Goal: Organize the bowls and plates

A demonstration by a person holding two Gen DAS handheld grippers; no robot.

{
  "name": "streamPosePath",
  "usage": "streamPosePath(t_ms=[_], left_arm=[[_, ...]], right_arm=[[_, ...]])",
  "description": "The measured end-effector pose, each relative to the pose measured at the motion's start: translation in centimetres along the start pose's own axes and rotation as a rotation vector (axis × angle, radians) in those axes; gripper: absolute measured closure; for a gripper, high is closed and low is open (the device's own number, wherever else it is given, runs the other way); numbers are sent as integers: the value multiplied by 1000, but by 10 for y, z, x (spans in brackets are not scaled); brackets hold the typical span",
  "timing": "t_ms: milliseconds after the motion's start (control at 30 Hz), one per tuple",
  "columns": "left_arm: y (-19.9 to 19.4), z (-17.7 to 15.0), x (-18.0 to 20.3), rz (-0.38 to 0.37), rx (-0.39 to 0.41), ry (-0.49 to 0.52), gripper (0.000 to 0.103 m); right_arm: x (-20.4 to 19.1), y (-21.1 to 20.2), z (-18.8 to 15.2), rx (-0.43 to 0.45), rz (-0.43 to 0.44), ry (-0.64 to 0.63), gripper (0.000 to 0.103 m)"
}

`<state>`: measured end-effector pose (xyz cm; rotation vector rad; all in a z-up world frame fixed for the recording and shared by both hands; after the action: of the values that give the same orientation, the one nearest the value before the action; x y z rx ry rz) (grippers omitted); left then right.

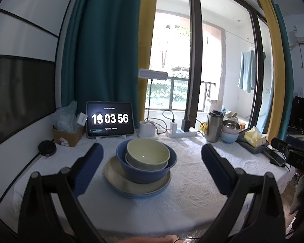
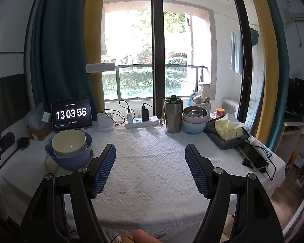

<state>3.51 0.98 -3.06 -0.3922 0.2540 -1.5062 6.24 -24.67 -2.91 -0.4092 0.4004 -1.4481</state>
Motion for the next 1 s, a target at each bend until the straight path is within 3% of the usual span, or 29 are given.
streamPosePath(t_ms=[1000], left_arm=[[0, -2, 1, -1, -4, 2, 5]], right_arm=[[0, 3, -3, -7, 3, -2, 29]])
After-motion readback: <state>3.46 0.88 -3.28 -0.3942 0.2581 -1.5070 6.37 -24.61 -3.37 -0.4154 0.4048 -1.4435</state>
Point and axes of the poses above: each gripper's, at about its wrist camera, not at the fingertips, and y roughly the way its jaws point, x to its right, z to its top, the point moved 10 cm from there along y, roughly the way its jaws point, and after that the axes turned 11 degrees about -x, right-handed, at the moved point
